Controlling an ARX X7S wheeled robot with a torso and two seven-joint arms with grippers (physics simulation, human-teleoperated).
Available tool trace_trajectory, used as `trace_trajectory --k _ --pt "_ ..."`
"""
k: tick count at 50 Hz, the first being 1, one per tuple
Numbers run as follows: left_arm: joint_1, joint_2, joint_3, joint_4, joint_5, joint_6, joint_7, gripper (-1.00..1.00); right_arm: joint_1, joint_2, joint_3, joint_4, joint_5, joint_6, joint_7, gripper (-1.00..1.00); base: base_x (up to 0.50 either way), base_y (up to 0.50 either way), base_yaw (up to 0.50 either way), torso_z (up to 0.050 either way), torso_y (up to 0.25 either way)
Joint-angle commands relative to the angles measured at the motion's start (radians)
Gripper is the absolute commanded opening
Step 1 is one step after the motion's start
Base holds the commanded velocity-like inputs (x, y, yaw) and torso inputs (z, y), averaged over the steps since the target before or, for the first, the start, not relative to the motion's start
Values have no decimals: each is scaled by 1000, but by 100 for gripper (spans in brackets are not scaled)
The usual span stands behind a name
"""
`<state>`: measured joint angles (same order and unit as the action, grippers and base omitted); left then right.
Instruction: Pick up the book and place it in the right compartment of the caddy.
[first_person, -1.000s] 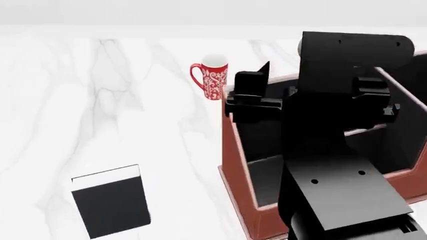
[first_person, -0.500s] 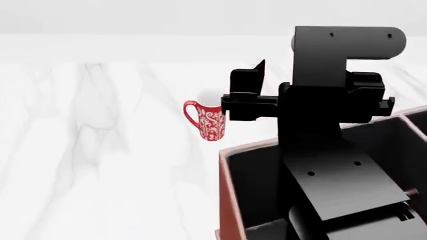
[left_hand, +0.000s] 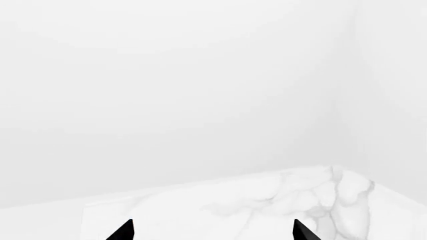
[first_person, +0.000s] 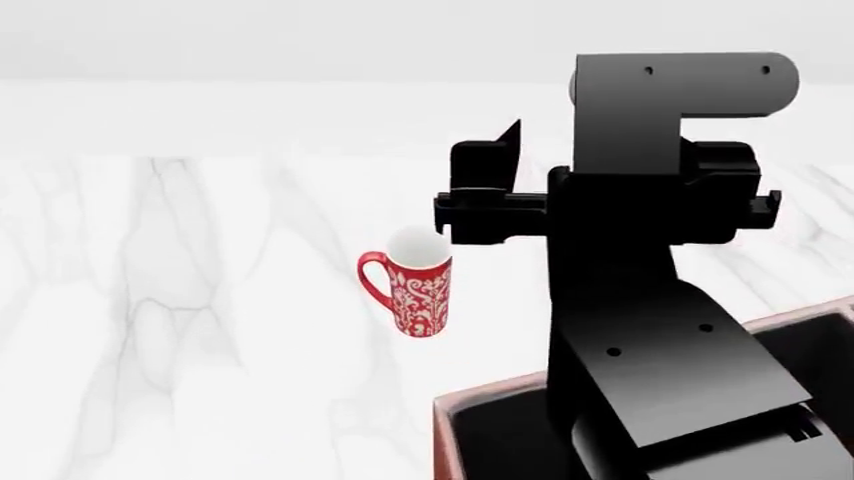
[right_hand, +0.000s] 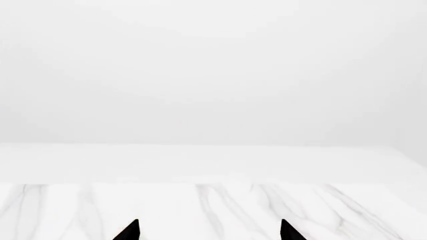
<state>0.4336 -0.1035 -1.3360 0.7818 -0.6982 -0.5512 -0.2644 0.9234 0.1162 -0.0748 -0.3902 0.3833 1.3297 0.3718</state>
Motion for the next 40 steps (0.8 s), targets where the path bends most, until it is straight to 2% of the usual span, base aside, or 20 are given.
trace_trajectory --k 1,2,3,5,8,9,10,12,13,19,21,26,31,33,37,40 --pt "0 -1 1 -2 -1 3 0 100 -2 4 -4 -6 17 -2 -1 100 0 0 0 0 0" --pt "0 -1 1 -2 -1 3 0 100 1 1 1 -1 21 8 -1 100 0 -86 0 0 0" --pt "2 6 4 -13 8 11 8 100 3 17 -124 -88 129 126 -100 100 0 0 0 0 0" --pt "2 6 5 -15 8 13 9 100 -1 36 -165 -114 149 112 -133 100 0 0 0 0 0" --pt "1 8 9 -19 12 17 12 100 1 27 -167 -139 183 151 -147 100 0 0 0 0 0" --pt "1 9 7 -20 11 18 13 100 -4 1 -127 -144 205 179 -147 100 0 0 0 0 0" --pt "2 8 6 -21 9 18 13 100 5 -7 -114 -140 273 239 -138 100 0 0 0 0 0" --pt "3 6 2 -22 5 16 11 100 7 7 -144 -165 285 232 -122 100 0 0 0 0 0" --pt "3 5 1 -20 3 15 10 100 14 19 -149 -150 383 240 -67 100 0 0 0 0 0" --pt "1 9 6 -26 7 22 14 100 64 28 -132 -71 636 238 123 100 0 0 0 0 0" --pt "2 8 6 -26 7 22 13 100 78 46 -157 -72 717 233 125 100 0 0 0 0 0" --pt "3 6 2 -24 3 20 10 100 104 101 -249 -138 828 219 -13 100 0 0 0 0 0" --pt "3 12 7 -32 10 29 16 100 155 126 -282 -138 990 233 2 100 0 0 0 0 0" --pt "2 12 8 -34 10 29 16 100 192 154 -356 -159 997 231 -19 100 0 0 0 0 0" --pt "3 12 8 -33 10 31 16 100 183 205 -446 -263 907 143 -176 100 0 0 0 0 0" --pt "3 14 10 -38 13 35 18 100 184 211 -455 -280 942 140 -204 100 0 0 0 0 0"
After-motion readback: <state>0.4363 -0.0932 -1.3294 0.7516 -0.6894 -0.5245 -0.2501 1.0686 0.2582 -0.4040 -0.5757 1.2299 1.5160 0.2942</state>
